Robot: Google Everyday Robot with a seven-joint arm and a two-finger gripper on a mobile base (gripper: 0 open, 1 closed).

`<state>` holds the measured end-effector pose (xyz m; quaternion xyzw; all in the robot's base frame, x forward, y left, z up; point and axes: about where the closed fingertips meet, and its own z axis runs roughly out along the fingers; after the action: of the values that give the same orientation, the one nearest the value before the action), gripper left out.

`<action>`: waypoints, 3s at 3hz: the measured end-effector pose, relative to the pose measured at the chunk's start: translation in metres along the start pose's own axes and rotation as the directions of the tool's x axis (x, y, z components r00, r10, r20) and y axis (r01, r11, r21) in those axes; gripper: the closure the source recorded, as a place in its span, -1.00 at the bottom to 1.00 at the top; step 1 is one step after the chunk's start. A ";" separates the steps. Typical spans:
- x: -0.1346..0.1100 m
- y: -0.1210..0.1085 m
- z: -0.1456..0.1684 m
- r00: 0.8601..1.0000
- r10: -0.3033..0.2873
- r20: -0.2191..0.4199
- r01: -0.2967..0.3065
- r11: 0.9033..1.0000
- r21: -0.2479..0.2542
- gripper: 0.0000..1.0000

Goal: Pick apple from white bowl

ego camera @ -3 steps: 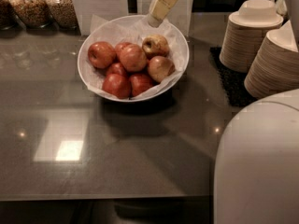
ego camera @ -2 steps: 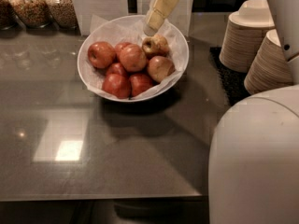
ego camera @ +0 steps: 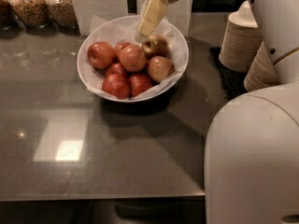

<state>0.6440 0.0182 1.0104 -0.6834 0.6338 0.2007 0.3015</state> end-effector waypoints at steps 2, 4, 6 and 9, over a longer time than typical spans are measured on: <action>0.009 0.007 0.078 0.990 0.024 -0.138 -0.042 0.991 -0.129 -1.00; 0.005 0.007 0.089 0.994 0.022 -0.104 -0.035 0.991 -0.126 -1.00; 0.011 0.035 0.078 0.995 0.069 -0.071 -0.073 0.995 -0.069 -1.00; 0.028 0.043 0.081 0.986 0.117 -0.119 -0.131 0.984 -0.117 -0.62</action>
Offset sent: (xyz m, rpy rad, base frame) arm -0.0296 0.0857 -0.1119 -0.3278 0.2682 0.1448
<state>0.6140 0.0505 0.9256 -0.6703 0.6771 0.2200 0.2094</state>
